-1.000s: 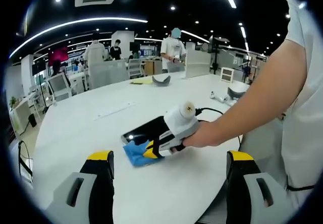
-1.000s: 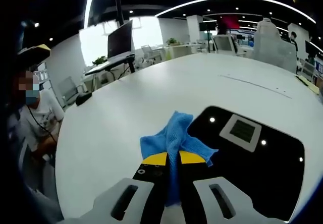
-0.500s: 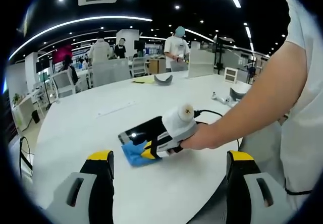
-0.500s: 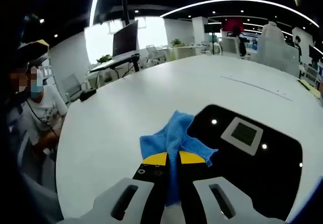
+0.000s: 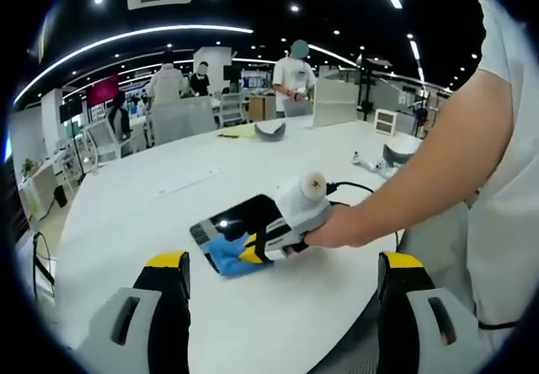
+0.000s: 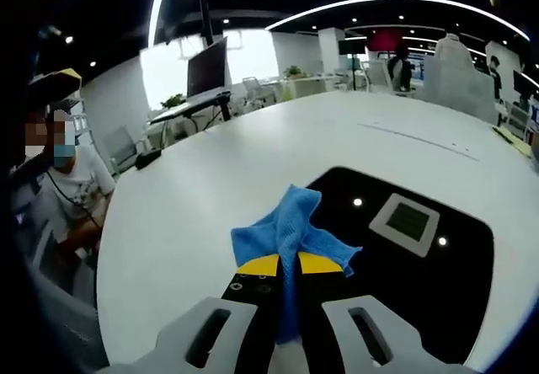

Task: Wipe the mirror surface with the cleaning cloth until all visible marks leave the cleaned area.

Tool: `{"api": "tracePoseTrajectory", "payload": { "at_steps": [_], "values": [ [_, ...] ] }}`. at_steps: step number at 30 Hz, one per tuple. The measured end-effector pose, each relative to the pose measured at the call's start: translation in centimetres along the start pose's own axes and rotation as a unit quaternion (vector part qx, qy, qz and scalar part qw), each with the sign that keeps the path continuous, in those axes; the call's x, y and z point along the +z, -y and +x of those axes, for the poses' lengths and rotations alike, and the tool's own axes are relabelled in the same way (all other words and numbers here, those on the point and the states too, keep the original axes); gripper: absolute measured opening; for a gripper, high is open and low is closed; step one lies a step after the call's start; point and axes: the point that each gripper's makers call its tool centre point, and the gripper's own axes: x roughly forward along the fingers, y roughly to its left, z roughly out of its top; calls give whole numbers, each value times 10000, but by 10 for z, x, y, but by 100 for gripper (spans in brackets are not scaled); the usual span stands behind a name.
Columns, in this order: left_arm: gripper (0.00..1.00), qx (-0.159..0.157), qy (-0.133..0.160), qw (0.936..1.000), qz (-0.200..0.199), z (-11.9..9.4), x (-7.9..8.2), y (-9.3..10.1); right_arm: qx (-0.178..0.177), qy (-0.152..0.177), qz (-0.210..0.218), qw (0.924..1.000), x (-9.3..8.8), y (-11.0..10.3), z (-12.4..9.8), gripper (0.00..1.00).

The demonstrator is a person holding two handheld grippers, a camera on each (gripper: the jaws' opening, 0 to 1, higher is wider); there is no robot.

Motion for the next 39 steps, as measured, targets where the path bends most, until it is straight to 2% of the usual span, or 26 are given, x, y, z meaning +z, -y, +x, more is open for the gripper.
{"api": "tracePoseTrajectory", "payload": {
  "at_steps": [5, 39],
  "values": [
    [93, -8, 28, 10000, 62, 2, 8, 5, -66, 17, 66, 10000, -5, 7, -9, 1],
    [94, -79, -174, 9992, 343, 20, 21, 27, -405, 91, 182, 9990, -29, 52, -59, 1]
  ]
}}
